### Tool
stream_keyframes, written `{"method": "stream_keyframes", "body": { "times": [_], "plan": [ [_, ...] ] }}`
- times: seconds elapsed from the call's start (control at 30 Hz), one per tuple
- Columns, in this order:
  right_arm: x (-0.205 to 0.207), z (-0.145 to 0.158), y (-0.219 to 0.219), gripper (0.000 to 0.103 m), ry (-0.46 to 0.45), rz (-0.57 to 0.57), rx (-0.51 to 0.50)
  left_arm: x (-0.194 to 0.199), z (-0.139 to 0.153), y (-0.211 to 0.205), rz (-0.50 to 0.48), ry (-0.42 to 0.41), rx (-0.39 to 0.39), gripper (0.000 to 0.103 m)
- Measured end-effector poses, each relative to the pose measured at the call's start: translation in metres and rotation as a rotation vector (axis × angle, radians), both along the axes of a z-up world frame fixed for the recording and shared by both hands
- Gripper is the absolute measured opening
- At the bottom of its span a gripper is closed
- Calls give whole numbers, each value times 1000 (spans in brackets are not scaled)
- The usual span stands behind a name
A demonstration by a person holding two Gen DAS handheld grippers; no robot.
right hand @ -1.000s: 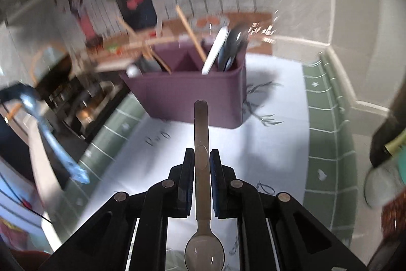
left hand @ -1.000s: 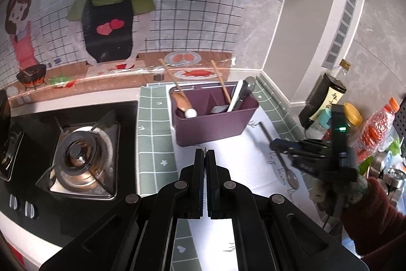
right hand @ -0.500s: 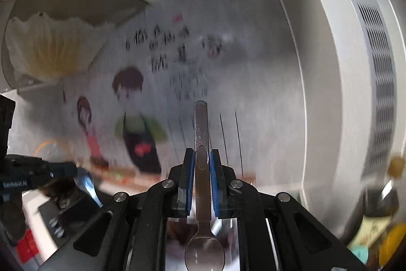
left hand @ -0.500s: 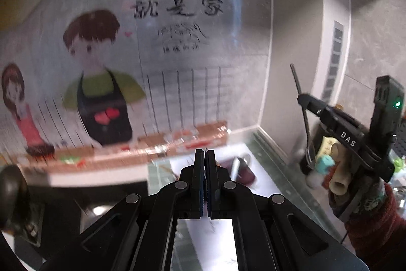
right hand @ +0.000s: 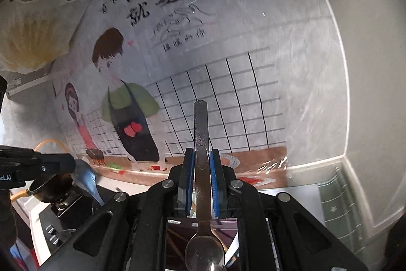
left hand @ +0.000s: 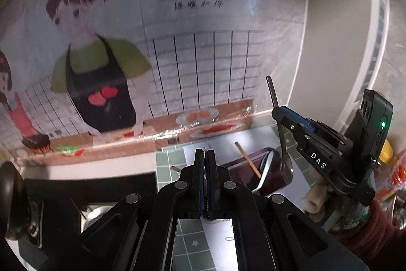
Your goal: Organize utensils
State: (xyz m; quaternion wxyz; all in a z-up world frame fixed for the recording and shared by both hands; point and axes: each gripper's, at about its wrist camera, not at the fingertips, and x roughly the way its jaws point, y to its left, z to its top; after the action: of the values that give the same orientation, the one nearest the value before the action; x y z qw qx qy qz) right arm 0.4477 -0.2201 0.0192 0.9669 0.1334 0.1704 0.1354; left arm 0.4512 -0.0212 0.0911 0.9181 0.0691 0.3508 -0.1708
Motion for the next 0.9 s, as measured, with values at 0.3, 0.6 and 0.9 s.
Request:
{"method": "stream_keyframes", "body": {
  "times": [0.3,0.6,0.9],
  "plan": [
    [18,-35,3,15,46,23,-10,30,-38,-10,-10,93,-55,4],
    [-55,-36,-25,23,159,-31,-20,-14,-65,-7,-4,106,-153,48],
    [-157,-15,-1,24,215,0,-167,-147,-63,9,126,-119,-145,66]
  ]
}}
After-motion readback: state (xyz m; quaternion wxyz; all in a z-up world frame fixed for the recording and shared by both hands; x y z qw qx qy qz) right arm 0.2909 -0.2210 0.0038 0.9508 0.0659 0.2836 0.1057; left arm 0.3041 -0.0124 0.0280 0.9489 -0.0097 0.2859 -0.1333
